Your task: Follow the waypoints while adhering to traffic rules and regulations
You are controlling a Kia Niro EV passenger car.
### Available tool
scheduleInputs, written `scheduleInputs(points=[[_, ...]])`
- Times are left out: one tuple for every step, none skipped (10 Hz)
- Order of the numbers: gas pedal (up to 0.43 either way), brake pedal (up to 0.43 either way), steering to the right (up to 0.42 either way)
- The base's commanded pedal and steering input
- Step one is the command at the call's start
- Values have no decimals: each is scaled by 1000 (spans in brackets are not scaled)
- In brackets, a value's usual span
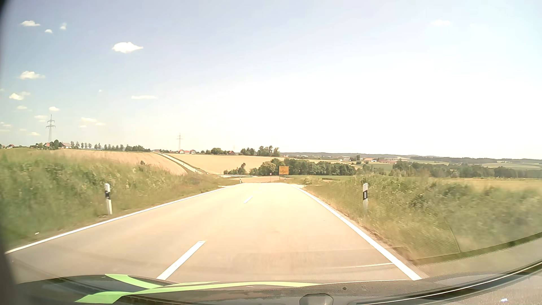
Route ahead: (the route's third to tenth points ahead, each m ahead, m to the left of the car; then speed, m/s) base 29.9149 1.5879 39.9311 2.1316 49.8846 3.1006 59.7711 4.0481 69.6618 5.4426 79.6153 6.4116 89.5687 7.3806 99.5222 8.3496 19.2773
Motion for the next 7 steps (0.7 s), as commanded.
scheduleInputs(points=[[59, 0, -8], [110, 0, -8], [138, 0, -9], [150, 0, -10], [157, 0, -11], [157, 0, -11], [157, 0, -12]])
